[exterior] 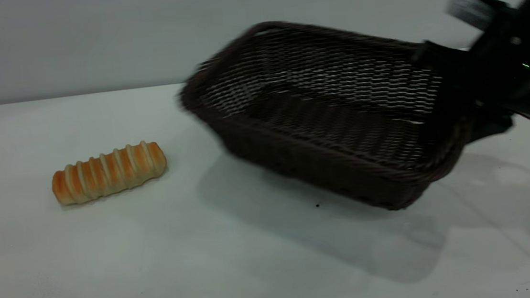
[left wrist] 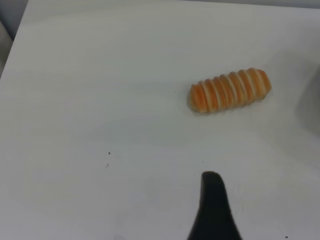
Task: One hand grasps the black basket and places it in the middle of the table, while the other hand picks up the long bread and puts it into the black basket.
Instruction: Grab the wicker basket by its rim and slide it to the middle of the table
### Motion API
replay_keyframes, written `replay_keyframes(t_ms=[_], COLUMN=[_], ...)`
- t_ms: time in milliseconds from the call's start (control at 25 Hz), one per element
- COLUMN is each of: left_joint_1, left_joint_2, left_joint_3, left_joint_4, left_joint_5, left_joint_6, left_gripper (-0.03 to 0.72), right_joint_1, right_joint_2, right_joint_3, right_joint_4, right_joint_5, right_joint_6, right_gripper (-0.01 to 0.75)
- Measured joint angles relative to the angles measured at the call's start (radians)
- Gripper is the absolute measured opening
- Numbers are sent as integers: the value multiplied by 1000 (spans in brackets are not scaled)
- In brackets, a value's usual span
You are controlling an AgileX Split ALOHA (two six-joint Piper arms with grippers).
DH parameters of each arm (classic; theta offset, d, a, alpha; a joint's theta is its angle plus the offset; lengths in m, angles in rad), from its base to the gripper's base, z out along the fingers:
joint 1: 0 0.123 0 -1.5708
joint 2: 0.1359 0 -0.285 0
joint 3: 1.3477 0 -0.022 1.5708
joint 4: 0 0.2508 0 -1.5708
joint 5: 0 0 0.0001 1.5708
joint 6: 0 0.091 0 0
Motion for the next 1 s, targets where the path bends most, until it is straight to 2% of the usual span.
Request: replay_keyframes(t_ms=[200, 440, 840, 1000], left_joint_1=[0, 0, 0, 0], left_joint_2=[0, 0, 0, 0], left_joint_3=[0, 0, 0, 0], left_joint_4=[0, 0, 0, 0], left_joint_5=[0, 4, 15, 15], left_joint_6=[0, 0, -1, -1], left_gripper=[563, 563, 563, 563], right_joint_1=[104, 192, 197, 148], right_joint_2=[93, 206, 234, 223], right_joint_3=[-143, -254, -273, -273], right_joint_4=[-98, -124, -168, -172], right_joint_5=[110, 128, 154, 194], right_joint_6=[5, -11, -72, -78], right_gripper=[239, 239, 242, 321])
